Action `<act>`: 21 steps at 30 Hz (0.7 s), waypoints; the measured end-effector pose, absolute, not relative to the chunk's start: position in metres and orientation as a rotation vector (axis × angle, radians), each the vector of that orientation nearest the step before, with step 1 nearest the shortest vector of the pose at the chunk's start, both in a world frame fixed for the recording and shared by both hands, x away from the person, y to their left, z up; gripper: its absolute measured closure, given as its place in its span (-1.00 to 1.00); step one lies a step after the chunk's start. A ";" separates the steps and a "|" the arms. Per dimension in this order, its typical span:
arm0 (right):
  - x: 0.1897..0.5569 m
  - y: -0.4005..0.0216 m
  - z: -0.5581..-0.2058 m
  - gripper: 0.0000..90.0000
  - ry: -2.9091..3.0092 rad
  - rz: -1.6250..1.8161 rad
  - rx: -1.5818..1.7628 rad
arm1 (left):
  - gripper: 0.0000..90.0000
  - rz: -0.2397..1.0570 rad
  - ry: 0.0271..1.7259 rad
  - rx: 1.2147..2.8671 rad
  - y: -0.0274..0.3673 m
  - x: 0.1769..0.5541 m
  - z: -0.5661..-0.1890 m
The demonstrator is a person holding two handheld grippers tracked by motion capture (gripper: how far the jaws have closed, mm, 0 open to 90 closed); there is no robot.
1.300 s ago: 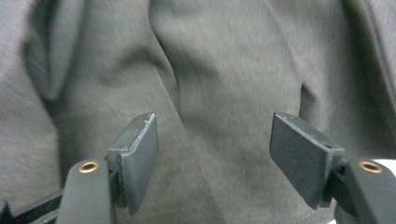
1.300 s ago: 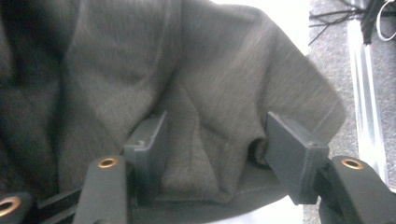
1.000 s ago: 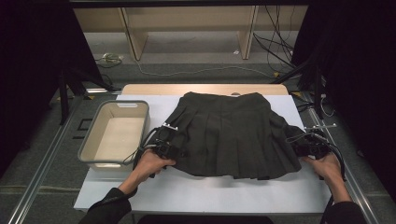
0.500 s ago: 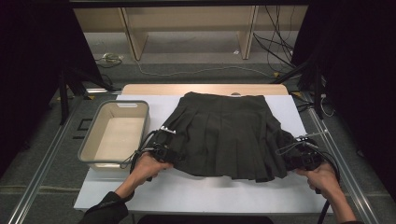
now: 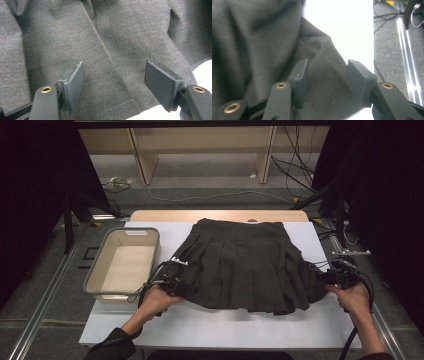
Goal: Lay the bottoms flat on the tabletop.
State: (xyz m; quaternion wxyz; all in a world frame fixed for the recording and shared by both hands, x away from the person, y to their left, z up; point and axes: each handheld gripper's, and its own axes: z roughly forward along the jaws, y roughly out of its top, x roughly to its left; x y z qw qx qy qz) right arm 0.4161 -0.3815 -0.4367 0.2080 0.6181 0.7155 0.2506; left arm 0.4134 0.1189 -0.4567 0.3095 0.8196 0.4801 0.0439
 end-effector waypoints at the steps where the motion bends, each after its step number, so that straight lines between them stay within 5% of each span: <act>1: 0.419 -0.381 -0.441 0.17 2.013 0.681 1.726 | -0.30 0.115 1.266 2.168 0.120 0.413 -0.457; 6: 0.429 -0.373 -0.457 0.24 2.108 0.603 1.699 | -0.27 0.107 1.270 2.168 0.122 0.412 -0.459; 13: 0.426 -0.367 -0.462 1.00 2.170 0.555 1.688 | -0.13 0.108 1.263 2.197 0.118 0.411 -0.468; 21: 0.401 -0.375 -0.455 1.00 2.186 0.561 1.700 | 0.57 0.086 1.206 2.247 0.114 0.409 -0.474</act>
